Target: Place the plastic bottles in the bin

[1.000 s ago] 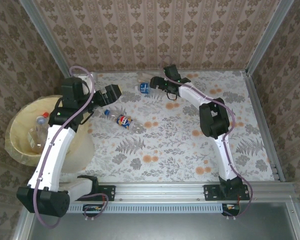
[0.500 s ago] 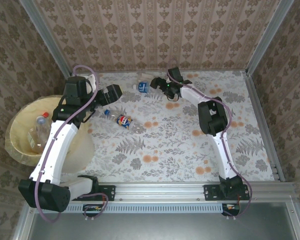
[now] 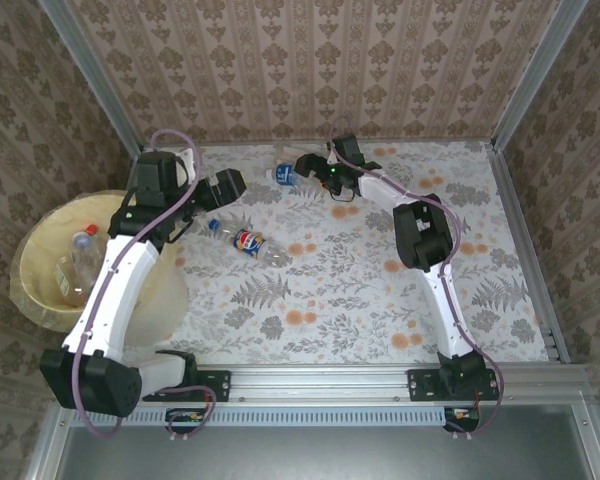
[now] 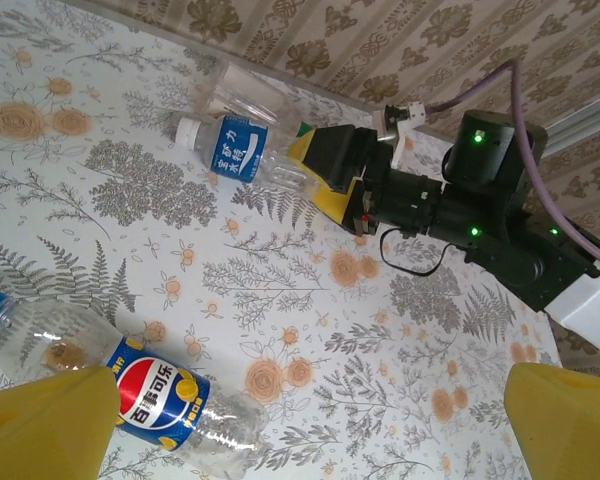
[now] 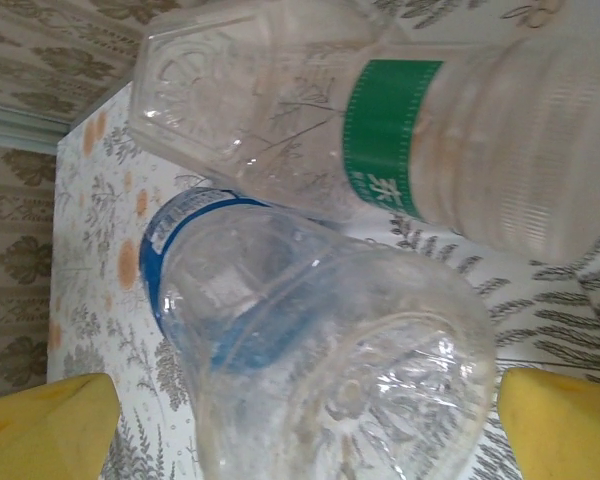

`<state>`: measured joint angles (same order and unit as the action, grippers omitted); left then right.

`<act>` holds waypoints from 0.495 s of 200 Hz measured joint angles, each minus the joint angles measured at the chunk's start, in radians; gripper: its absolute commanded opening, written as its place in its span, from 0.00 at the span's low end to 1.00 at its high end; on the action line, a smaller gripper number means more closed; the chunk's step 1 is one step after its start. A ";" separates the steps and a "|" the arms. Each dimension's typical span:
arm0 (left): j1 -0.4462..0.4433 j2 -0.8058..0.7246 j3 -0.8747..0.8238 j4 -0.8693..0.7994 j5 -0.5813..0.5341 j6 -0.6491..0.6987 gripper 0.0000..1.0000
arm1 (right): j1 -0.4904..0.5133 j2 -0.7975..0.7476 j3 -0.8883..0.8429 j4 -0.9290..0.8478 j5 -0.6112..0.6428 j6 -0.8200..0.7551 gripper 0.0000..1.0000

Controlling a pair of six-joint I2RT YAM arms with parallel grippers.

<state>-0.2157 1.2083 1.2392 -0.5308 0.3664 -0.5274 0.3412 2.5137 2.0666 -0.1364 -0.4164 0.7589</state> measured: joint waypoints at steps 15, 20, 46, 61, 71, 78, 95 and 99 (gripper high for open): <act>0.000 0.008 0.000 0.000 0.000 0.000 1.00 | 0.001 0.011 0.003 0.025 -0.014 0.004 0.97; 0.000 0.008 0.000 0.000 0.000 0.000 1.00 | 0.002 0.015 0.004 0.029 -0.016 0.004 0.97; 0.000 0.008 0.000 0.000 0.000 0.000 1.00 | 0.003 0.029 0.009 0.064 -0.026 0.024 0.95; 0.000 0.008 0.000 0.000 0.000 0.000 1.00 | 0.004 0.035 0.009 0.081 -0.031 0.036 0.92; 0.000 0.008 0.000 0.000 0.000 0.000 1.00 | 0.006 0.039 0.009 0.087 -0.034 0.040 0.89; 0.000 0.008 0.000 0.000 0.000 0.000 1.00 | 0.006 0.040 0.009 0.089 -0.034 0.043 0.86; 0.000 0.008 0.000 0.000 0.000 0.000 1.00 | 0.006 0.040 0.003 0.110 -0.035 0.056 0.79; 0.000 0.008 0.000 0.000 0.000 0.000 1.00 | 0.006 0.040 -0.002 0.122 -0.036 0.055 0.78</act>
<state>-0.2157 1.2163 1.2392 -0.5304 0.3660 -0.5274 0.3477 2.5534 2.0651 -0.0147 -0.4522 0.8139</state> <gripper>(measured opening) 0.999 0.812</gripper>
